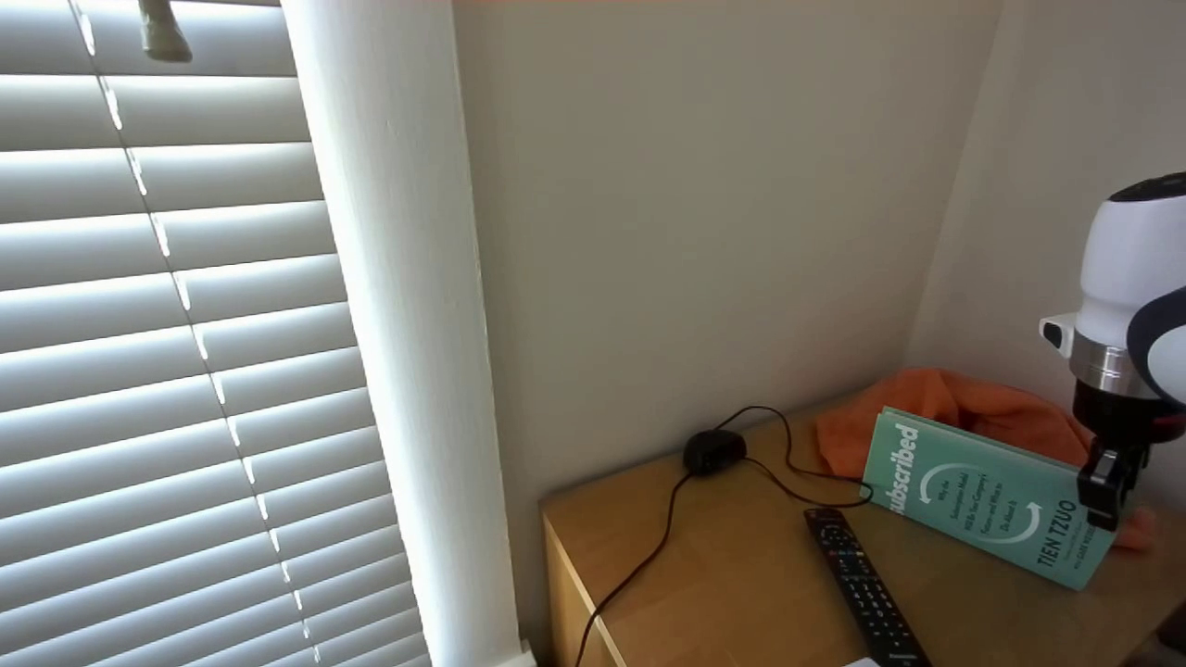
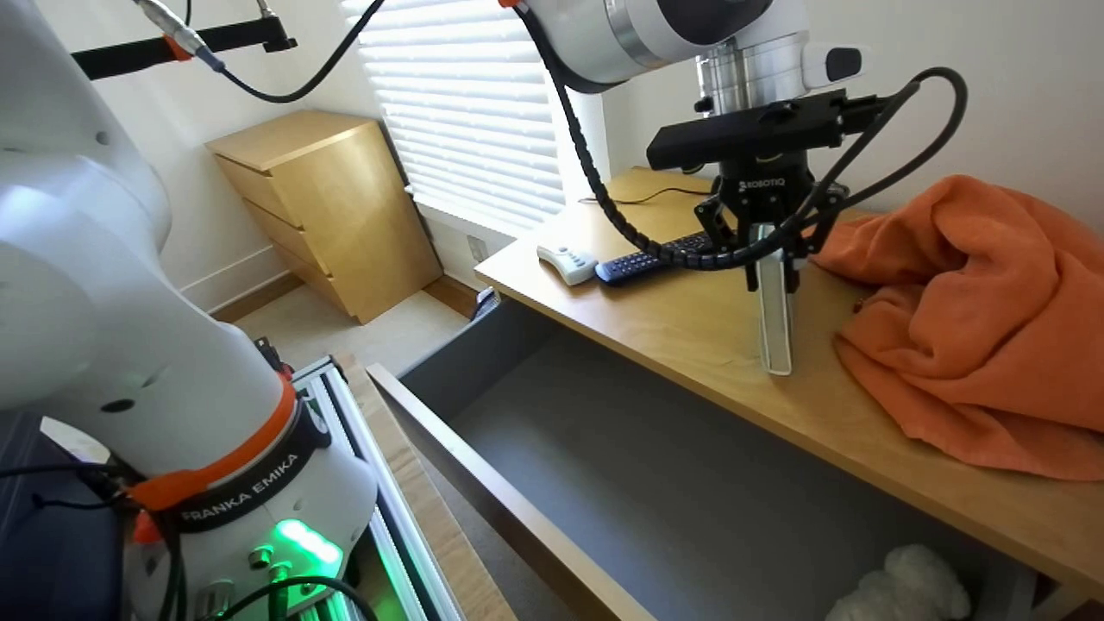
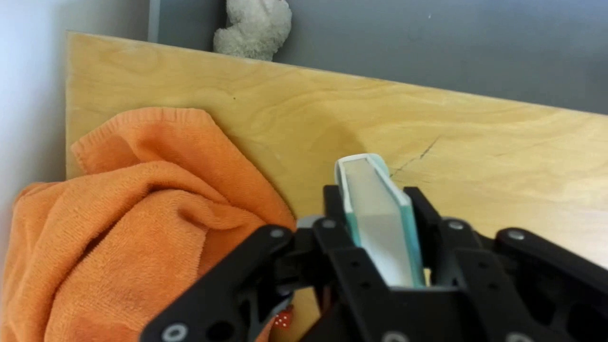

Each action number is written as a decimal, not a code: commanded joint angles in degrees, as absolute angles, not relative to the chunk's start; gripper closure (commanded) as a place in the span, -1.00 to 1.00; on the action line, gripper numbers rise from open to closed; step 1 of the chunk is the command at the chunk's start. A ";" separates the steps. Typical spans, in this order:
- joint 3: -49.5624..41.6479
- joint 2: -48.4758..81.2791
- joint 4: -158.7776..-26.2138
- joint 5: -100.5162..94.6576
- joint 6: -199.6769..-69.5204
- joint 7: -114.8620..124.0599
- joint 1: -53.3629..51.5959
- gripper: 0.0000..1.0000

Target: Flip the book upside down

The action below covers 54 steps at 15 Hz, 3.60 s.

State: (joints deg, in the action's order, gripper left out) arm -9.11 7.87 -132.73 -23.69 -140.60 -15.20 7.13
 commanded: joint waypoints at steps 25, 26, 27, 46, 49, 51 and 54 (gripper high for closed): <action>-6.21 9.62 -137.39 -29.51 -133.33 9.42 1.79 0.75; -5.88 9.97 -137.79 -28.38 -134.57 7.46 2.06 0.47; -5.97 10.29 -137.88 -29.47 -135.51 7.64 1.97 0.28; -5.88 3.88 -140.39 -24.27 -145.21 -0.01 3.13 -1.00; -5.30 -1.30 -140.42 -18.46 -142.52 -7.94 3.82 -1.00; -5.53 -3.97 -139.94 -15.38 -140.94 -11.53 3.85 -1.00; -5.80 -7.14 -139.31 -12.96 -138.44 -13.81 3.70 -1.00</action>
